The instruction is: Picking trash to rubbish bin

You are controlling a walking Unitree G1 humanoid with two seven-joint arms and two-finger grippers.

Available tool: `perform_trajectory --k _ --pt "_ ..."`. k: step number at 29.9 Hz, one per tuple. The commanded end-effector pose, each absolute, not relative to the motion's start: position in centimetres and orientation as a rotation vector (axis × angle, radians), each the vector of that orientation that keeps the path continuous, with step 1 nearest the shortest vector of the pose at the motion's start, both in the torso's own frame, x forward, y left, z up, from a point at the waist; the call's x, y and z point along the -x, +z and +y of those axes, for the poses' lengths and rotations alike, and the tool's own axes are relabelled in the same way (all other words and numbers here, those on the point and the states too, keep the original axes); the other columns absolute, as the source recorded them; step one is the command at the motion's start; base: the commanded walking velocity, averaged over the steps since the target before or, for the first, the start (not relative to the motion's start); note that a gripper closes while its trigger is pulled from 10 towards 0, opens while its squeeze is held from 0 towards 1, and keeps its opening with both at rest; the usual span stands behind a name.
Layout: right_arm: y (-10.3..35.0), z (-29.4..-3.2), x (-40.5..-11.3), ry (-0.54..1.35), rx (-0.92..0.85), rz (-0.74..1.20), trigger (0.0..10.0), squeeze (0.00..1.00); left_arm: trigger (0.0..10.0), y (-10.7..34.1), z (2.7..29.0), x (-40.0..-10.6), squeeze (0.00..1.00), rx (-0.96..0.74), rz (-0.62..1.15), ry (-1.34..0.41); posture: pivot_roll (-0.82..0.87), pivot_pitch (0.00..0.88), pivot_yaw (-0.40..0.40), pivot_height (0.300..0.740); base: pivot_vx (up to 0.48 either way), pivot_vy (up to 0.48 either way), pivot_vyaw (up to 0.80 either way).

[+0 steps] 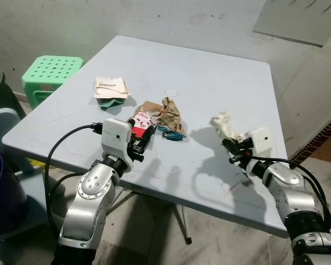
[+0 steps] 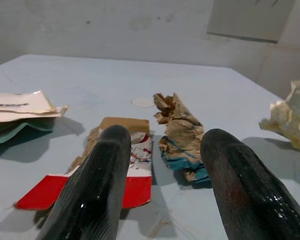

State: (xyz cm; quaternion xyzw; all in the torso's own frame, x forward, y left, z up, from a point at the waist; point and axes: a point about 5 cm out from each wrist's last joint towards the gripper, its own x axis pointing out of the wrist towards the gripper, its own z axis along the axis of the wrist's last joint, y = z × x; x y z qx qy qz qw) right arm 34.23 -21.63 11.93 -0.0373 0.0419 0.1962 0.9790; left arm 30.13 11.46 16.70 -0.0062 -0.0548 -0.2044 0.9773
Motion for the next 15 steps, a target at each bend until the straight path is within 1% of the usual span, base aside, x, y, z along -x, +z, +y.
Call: perform_trajectory --k 1,4,6,8,9,10,11,12,15 --pt "12.5 -22.4 -34.1 0.361 0.065 0.069 0.0 0.0 10.0 17.1 11.3 -30.4 0.0 0.013 -0.129 -0.435 0.06 0.034 -0.082 0.74 0.0 0.0 0.0" --pt "12.9 -22.5 -34.0 0.351 0.053 0.042 0.0 0.0 10.0 17.2 11.4 -30.6 0.0 0.001 -0.136 -0.445 0.05 0.018 -0.079 0.74 0.0 0.0 0.0" --pt "13.7 -22.5 -33.8 0.329 0.044 -0.004 0.0 0.0 10.0 17.4 11.8 -31.3 0.0 0.009 -0.139 -0.447 0.05 0.002 -0.079 0.74 0.0 0.0 0.0" --pt "13.9 -22.4 -33.8 0.309 0.02 -0.01 0.0 0.0 10.0 17.5 12.0 -31.8 0.0 0.022 -0.132 -0.441 0.04 0.0 -0.077 0.74 0.0 0.0 0.0" --pt "14.1 -22.3 -33.7 0.301 0.01 -0.032 0.4 0.0 10.0 17.6 12.0 -32.0 0.0 0.026 -0.138 -0.435 0.04 0.0 -0.075 0.74 0.0 0.0 0.0" --pt "14.3 -22.1 -33.6 0.297 0.002 -0.053 1.1 0.0 10.0 17.7 12.1 -32.2 0.0 0.031 -0.146 -0.43 0.04 0.0 -0.075 0.74 0.0 0.0 0.0" --pt "14.5 -21.7 -33.4 0.291 -0.012 -0.077 3.9 0.0 10.0 17.9 12.2 -32.5 0.0 0.042 -0.153 -0.421 0.04 0.0 -0.075 0.74 0.0 0.0 0.0" --pt "14.3 -21.4 -33.4 0.297 -0.021 -0.07 10.0 0.0 10.0 17.9 12.1 -32.6 0.0 0.046 -0.155 -0.416 0.04 0.0 -0.072 0.74 0.0 0.0 0.0" --pt "14.3 -20.1 -32.7 0.351 -0.085 -0.091 10.0 0.0 10.0 18.1 11.7 -32.7 0.0 0.056 -0.168 -0.428 0.04 0.0 -0.069 0.74 0.0 0.0 0.0"
